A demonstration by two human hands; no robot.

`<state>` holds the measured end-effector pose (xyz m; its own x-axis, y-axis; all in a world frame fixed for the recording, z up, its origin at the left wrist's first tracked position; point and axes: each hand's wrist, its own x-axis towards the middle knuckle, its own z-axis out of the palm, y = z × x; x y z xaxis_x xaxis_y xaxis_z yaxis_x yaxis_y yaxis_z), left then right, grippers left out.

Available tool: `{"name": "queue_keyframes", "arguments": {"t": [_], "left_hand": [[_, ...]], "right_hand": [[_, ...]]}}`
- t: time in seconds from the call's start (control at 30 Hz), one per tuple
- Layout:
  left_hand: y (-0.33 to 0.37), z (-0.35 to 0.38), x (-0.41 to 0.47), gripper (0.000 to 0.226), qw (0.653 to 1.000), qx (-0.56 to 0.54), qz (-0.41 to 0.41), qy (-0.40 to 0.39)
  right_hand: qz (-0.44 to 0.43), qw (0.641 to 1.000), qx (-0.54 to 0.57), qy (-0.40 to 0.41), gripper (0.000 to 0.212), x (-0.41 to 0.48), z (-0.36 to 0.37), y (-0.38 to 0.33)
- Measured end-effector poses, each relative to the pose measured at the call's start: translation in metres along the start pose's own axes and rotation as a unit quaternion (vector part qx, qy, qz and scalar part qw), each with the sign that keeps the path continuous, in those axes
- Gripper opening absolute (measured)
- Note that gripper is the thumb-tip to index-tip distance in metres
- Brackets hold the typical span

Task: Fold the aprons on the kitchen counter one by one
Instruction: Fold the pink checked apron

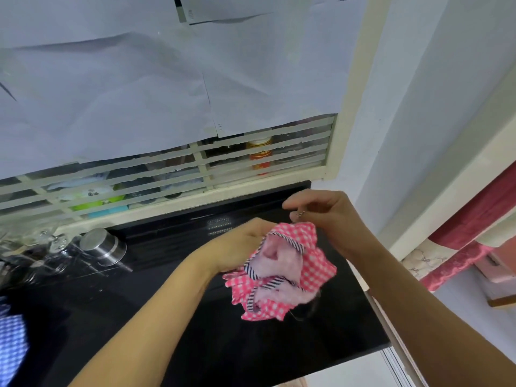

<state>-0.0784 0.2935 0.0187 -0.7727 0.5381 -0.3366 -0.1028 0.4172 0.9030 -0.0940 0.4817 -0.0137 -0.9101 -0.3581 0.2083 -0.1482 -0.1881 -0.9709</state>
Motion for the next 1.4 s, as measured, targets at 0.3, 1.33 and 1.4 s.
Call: {"name": "queue_keyframes", "arguments": {"t": [0.3, 1.33, 1.4], "left_hand": [[-0.005, -0.001, 0.009, 0.012, 0.976, 0.210, 0.012, -0.049], [0.006, -0.019, 0.012, 0.013, 0.991, 0.108, 0.041, 0.069], [0.017, -0.027, 0.010, 0.023, 0.991, 0.124, 0.025, 0.046]], "right_hand": [[0.125, 0.939, -0.320, 0.029, 0.018, 0.016, 0.006, 0.001], [0.193, 0.957, -0.118, 0.183, 0.015, 0.045, 0.027, -0.029], [0.190, 0.960, -0.074, 0.189, 0.008, 0.057, 0.034, -0.035]]}}
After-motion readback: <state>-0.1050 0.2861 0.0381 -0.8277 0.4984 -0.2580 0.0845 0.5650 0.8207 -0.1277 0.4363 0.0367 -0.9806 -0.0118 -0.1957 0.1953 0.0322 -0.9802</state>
